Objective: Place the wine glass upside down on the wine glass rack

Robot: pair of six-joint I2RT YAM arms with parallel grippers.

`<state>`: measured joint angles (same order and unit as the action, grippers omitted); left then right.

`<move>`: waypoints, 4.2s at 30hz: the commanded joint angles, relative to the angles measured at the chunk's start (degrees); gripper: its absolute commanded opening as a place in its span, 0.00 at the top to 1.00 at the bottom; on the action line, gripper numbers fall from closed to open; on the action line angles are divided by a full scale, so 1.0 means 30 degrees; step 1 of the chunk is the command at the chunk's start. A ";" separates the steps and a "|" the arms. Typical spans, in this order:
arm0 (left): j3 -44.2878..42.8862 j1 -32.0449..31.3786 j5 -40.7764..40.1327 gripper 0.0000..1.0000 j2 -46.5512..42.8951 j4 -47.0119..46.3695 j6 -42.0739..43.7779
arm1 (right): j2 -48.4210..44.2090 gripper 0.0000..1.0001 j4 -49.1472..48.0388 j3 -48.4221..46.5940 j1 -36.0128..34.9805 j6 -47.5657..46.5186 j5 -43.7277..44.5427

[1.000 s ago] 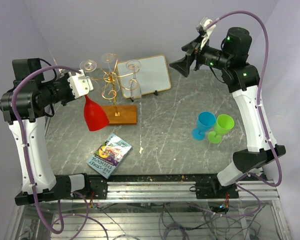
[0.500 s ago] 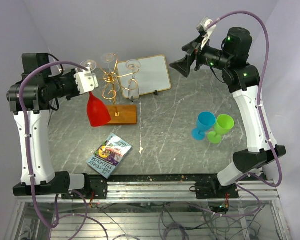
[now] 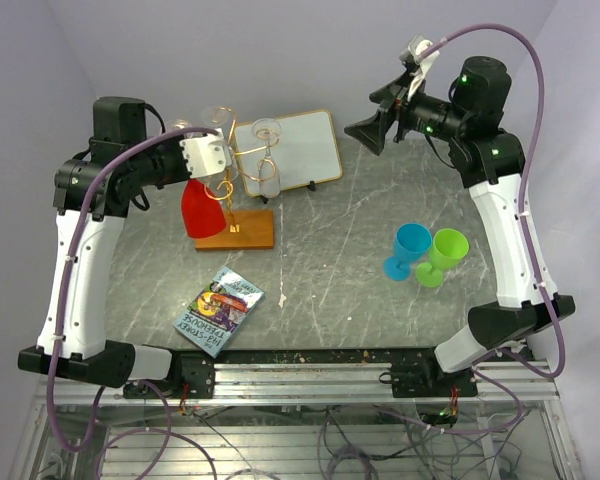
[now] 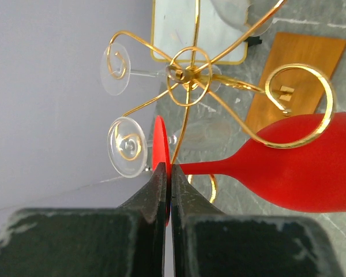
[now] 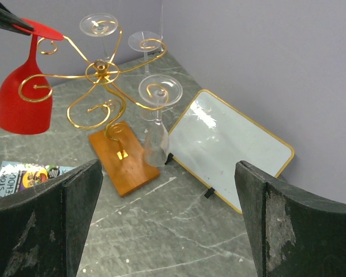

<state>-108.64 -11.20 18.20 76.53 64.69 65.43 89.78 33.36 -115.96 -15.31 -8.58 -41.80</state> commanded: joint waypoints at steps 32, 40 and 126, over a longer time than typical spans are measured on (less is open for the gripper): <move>0.2411 -0.1569 -0.6980 0.93 -0.0520 -0.3457 0.0171 | -0.0914 0.02 -0.1540 0.1065 0.1075 0.0983 -0.1312; 0.2941 -0.1594 -0.6669 0.93 -0.0490 -0.3935 0.0099 | -0.1079 0.02 -0.1693 0.1263 0.1215 0.1069 -0.1403; 0.2379 -0.1598 -0.5461 0.92 -0.1696 -0.0396 0.1956 | -0.1815 0.01 -0.3460 0.2934 0.2605 0.2697 -0.3109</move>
<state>-99.77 -15.86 -0.95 73.06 63.07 71.79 85.89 24.53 -107.81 -8.10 -1.23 -50.24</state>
